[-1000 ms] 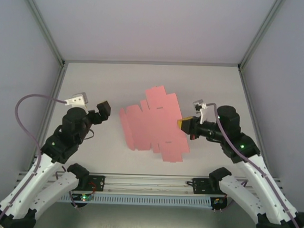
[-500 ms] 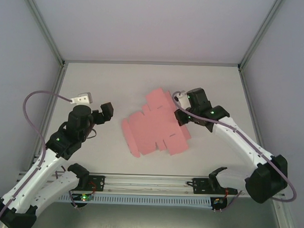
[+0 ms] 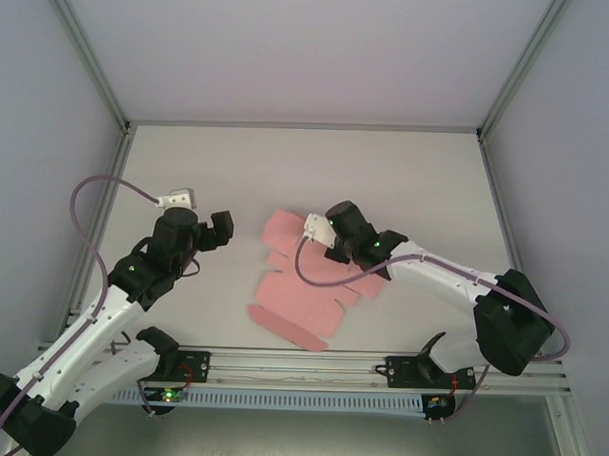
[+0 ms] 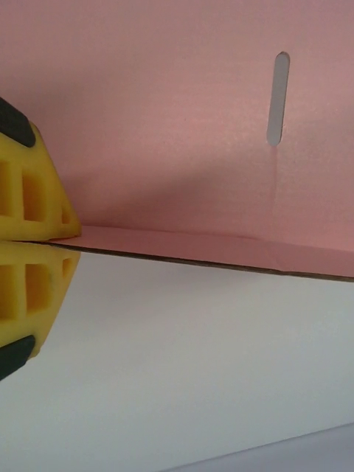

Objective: Assemble paper box

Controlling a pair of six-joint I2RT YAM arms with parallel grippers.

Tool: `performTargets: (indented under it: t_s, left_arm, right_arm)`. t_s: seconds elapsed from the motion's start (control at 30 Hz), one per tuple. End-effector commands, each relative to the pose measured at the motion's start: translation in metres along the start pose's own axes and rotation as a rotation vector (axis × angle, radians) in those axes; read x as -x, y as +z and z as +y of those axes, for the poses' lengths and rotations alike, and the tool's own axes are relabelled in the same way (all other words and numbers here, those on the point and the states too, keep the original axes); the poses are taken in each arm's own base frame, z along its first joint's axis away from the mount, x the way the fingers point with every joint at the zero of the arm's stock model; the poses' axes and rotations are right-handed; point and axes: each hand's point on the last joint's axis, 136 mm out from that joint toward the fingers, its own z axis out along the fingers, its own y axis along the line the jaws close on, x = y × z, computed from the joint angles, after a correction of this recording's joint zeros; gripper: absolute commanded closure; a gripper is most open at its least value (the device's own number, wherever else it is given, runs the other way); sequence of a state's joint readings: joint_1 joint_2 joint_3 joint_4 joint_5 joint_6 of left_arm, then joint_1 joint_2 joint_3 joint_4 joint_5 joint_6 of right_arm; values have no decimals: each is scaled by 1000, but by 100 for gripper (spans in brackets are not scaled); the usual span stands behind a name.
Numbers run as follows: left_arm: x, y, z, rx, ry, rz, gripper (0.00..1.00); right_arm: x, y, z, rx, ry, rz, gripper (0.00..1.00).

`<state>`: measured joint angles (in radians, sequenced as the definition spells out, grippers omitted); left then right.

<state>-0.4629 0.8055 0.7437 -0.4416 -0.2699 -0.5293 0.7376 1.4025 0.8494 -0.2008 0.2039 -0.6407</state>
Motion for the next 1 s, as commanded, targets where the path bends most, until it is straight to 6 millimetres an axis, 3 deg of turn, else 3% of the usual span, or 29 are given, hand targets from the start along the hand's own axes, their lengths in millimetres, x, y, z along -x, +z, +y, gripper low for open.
performTargets:
  t_s: [0.0, 0.13, 0.2, 0.37, 0.6, 0.73, 0.97]
  left_arm:
    - [0, 2, -32, -153, 110, 29, 0]
    - [-17, -25, -124, -719, 481, 39, 0]
    - [-19, -28, -140, -807, 559, 55, 0]
    - [-16, -5, -155, -807, 671, 180, 17]
    - [-39, -8, -175, -946, 877, 280, 33]
    - [-36, -13, -182, -983, 897, 265, 36]
    - [-32, -5, -186, -960, 924, 261, 37]
  right_arm:
    - [31, -18, -9, -30, -125, -176, 100]
    - [41, -33, 5, 137, -106, -245, 100]
    - [42, -36, 2, 155, -91, -254, 100]
    - [45, -50, 9, 285, -55, -264, 100]
    - [52, -69, 5, 362, 24, -329, 100]
    - [55, -78, 3, 374, 45, -362, 100]
    - [59, -93, 9, 422, 45, -410, 100]
